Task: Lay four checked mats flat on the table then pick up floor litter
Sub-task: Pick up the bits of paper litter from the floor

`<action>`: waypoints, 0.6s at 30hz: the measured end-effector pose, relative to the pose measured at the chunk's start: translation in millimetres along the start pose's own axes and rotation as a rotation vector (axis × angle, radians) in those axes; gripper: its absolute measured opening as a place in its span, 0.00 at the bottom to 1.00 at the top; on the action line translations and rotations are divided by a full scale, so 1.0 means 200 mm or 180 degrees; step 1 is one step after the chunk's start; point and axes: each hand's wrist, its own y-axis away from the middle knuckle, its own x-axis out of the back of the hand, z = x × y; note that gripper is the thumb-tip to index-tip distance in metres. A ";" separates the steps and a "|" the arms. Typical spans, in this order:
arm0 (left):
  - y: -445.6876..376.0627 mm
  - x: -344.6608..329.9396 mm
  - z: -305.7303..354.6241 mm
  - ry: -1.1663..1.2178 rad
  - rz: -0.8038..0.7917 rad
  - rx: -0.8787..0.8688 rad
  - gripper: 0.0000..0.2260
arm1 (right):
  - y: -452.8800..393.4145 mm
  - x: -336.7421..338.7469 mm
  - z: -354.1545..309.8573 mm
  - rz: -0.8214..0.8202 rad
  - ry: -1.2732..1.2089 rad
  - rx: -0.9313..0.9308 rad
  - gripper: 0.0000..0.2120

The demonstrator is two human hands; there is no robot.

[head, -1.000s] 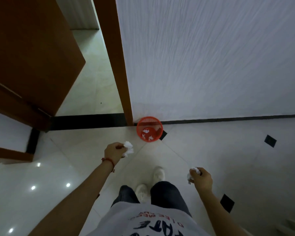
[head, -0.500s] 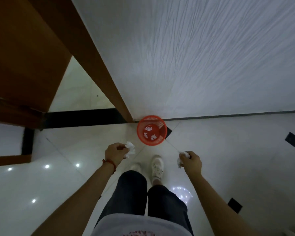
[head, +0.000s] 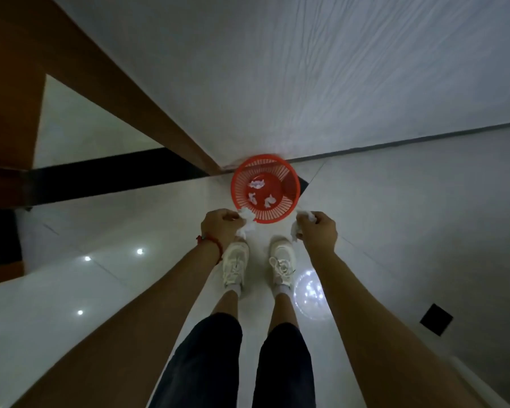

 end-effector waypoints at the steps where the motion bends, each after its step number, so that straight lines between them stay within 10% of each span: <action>1: -0.05 -0.03 -0.01 0.0037 0.0010 0.0066 0.10 | -0.04 -0.04 0.02 -0.0010 0.0015 0.0003 0.12; 13: -0.35 -0.22 -0.01 0.0890 -0.0322 0.0451 0.15 | -0.38 -0.28 0.00 -0.0450 -0.0154 0.0300 0.13; 18: -0.30 -0.14 -0.05 0.0042 -0.0069 0.0196 0.10 | -0.34 -0.20 0.02 -0.0383 0.0061 0.0208 0.14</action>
